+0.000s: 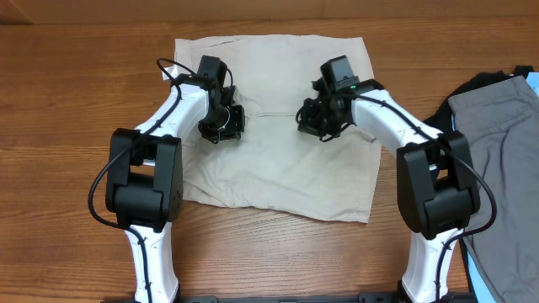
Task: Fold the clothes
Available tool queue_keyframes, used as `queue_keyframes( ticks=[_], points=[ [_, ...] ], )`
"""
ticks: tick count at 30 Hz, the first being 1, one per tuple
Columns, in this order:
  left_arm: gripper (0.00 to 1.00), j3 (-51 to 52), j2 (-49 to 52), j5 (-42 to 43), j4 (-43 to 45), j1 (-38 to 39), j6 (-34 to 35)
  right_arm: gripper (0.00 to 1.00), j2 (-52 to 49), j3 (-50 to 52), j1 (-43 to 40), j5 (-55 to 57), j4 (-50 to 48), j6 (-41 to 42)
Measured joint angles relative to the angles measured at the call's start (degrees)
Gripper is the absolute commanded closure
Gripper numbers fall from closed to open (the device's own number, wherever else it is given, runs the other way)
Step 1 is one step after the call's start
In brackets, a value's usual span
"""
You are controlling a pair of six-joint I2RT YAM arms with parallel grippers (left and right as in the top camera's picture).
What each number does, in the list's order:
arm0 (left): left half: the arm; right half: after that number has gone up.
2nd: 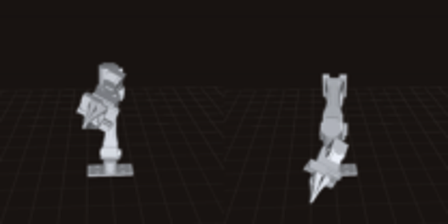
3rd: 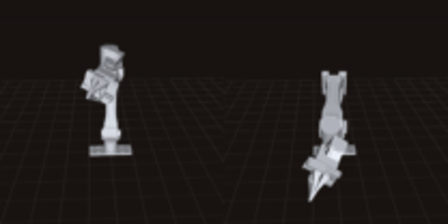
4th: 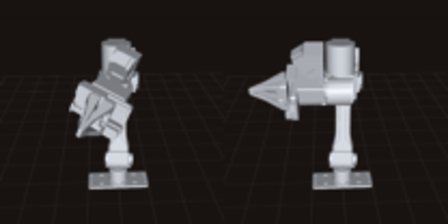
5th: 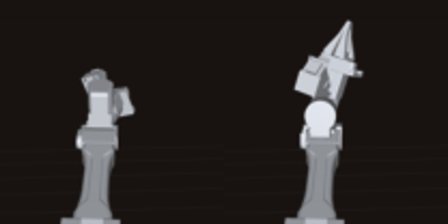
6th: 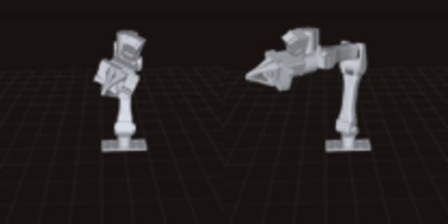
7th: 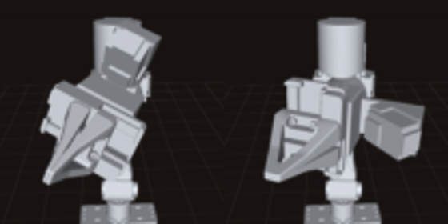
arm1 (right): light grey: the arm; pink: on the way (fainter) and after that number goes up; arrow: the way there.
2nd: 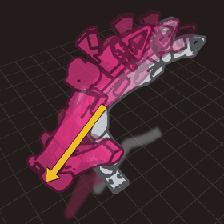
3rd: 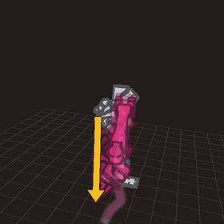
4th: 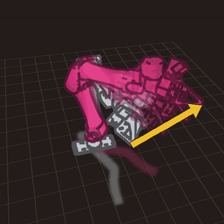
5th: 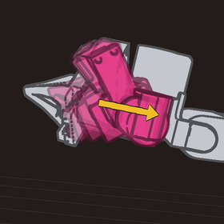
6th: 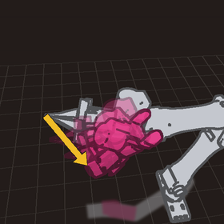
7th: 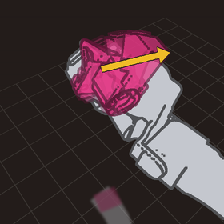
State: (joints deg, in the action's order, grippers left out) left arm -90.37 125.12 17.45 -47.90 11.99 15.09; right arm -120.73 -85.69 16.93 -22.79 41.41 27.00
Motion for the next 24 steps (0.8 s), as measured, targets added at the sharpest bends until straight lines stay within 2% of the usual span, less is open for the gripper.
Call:
queue_keyframes(
  ticks=[8, 24],
  points=[
    [0.96, 0.0, 0.0, 0.0, 0.0, 0.0, 0.0, 0.96, 0.0, 0.0, -5.6, 3.4, 5.9, 0.4],
    [0.96, 0.0, 0.0, -1.2, 0.0, 0.0, 0.0, 0.96, 0.0, 0.0, -7.4, 26.1, 7.1, -0.3]
  ],
)
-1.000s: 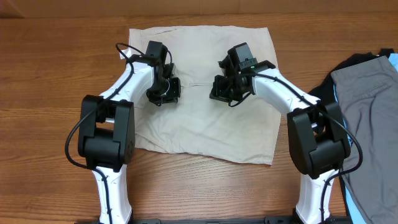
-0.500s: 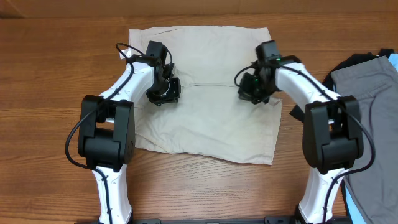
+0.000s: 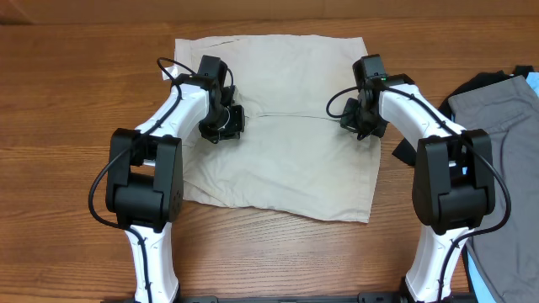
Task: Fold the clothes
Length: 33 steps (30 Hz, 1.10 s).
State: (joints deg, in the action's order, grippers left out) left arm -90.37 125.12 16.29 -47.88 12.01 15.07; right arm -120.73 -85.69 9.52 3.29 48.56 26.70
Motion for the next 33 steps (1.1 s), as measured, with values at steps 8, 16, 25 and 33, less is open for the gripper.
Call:
queue_keyframes(
  ticks=[8, 16, 25, 33],
  points=[
    [0.96, 0.0, 0.0, 0.1, 0.0, 0.0, 0.0, 0.92, 0.0, 0.0, -0.3, 7.1, 0.0, 0.0],
    [0.96, -5.9, -8.3, 1.3, -10.7, -0.5, -1.3, 0.53, 0.1, -4.5, -8.9, 0.2, 9.9, -1.4],
    [0.87, -8.5, -36.4, -9.1, -28.4, -0.1, -0.4, 0.42, 8.6, -6.3, -11.3, -16.2, 31.0, -7.5],
    [0.6, -7.7, -38.6, -15.7, -31.6, 0.0, 2.4, 0.41, 28.1, 4.4, -10.6, -18.9, 36.9, -7.0]
  ],
)
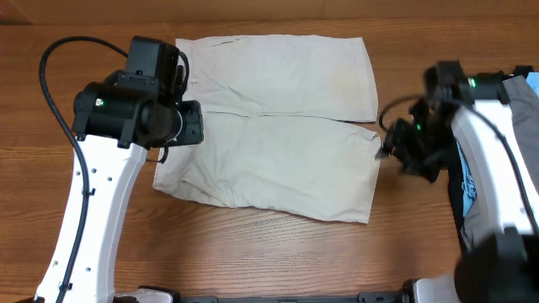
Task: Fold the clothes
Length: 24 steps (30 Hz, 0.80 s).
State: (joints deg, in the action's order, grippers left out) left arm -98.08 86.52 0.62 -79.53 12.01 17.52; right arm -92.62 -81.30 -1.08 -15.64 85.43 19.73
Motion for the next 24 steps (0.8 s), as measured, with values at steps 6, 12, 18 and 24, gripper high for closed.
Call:
queue_keyframes(
  ticks=[6, 12, 18, 24],
  points=[
    [0.59, 4.1, 2.9, 0.0, 5.7, 0.0, 0.6, 0.41, 12.3, 19.8, 0.0, -2.5, -7.3, 5.7],
    [0.59, 4.9, 8.4, 0.0, 6.2, 0.0, 0.6, 0.37, 14.9, 35.2, 0.0, -9.1, -21.7, 11.8],
    [0.59, 5.0, 12.0, 0.2, 5.9, 0.0, 0.6, 0.37, 15.0, 41.8, 0.0, -10.6, -30.0, 15.3],
    [0.59, 5.0, 12.4, 0.2, 5.9, 0.0, 0.6, 0.41, 15.0, 45.7, 0.0, -11.1, -36.4, 19.2]
  ],
)
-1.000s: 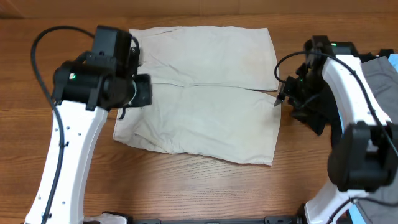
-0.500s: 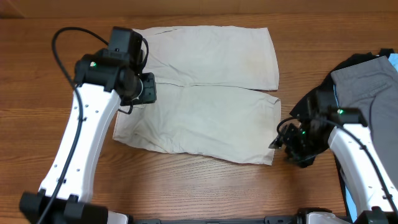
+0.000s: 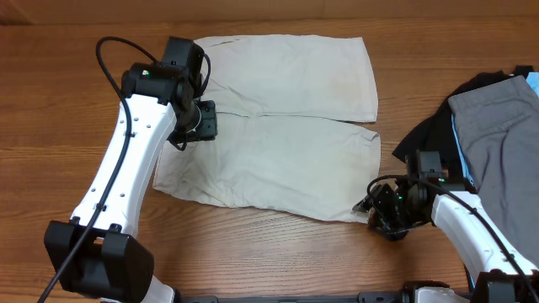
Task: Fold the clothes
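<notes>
Beige shorts (image 3: 278,126) lie spread flat on the wooden table, waist to the left and both legs pointing right. My left gripper (image 3: 199,126) hangs over the waist end near the crotch line, pointing down, its fingers hidden under its own body. My right gripper (image 3: 370,207) is low at the shorts' near right corner, by the hem of the nearer leg. From overhead its jaws are too small to read, and whether it touches the cloth is unclear.
A pile of other clothes (image 3: 493,126) sits at the right edge, a grey garment on top of black and blue ones, just behind my right arm. Bare wooden table (image 3: 269,252) runs along the front.
My left gripper has moved from outside the shorts' left edge to over the waist end. My right gripper has moved from beside the right hems down to the near right corner. The shorts lie unchanged.
Both grippers were low on the middle of the shorts. Then the right one was at the right edge while the left stayed put. Later both were off to the sides, with the shorts flat. Now the left is over the waist and the right at the near corner.
</notes>
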Available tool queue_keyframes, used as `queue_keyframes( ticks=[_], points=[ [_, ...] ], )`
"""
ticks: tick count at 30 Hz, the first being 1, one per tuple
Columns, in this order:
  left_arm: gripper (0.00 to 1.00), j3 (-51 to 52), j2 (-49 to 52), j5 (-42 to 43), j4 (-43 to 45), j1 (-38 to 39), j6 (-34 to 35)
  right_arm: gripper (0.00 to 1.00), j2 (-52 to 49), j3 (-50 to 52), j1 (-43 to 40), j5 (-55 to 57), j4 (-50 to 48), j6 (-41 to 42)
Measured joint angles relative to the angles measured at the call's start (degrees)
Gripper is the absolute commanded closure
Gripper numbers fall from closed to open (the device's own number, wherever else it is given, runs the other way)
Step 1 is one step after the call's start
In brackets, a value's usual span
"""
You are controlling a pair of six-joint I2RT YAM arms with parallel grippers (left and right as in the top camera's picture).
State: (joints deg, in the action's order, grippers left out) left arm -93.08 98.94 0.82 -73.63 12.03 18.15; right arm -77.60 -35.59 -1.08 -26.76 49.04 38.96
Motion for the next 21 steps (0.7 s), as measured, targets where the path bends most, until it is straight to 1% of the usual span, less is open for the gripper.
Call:
queue_keyframes(
  ticks=[3, 4, 8, 9, 11, 12, 21],
  points=[
    [0.59, 0.0, 0.0, 0.0, 0.0, 0.0, 0.0, 0.48, 0.1, 2.4, 0.0, 0.0, -2.6, 1.5],
    [0.59, 0.0, 0.0, 0.0, 0.0, 0.0, 0.0, 0.53, 0.1, 2.7, 0.0, -0.1, -3.2, 1.9],
    [0.59, 0.0, 0.0, 0.0, 0.0, 0.0, 0.0, 0.59, 0.1, 2.7, 0.0, 0.0, -4.7, 2.7],
    [0.59, 0.0, 0.0, 0.0, 0.0, 0.0, 0.0, 0.58, 0.1, 2.7, 0.0, 0.0, -4.7, 2.8],
    [0.59, 0.0, 0.0, 0.0, 0.0, 0.0, 0.0, 0.44, 0.1, 2.7, 0.0, 0.0, -4.7, 2.8],
    [0.59, 0.0, 0.0, 0.0, 0.0, 0.0, 0.0, 0.41, 0.1, 2.7, 0.0, -0.1, -4.7, 2.7],
    [0.58, 0.0, 0.0, 0.0, 0.0, 0.0, 0.0, 0.41, 0.1, 2.7, 0.0, -0.9, -4.9, 3.0]
  ],
)
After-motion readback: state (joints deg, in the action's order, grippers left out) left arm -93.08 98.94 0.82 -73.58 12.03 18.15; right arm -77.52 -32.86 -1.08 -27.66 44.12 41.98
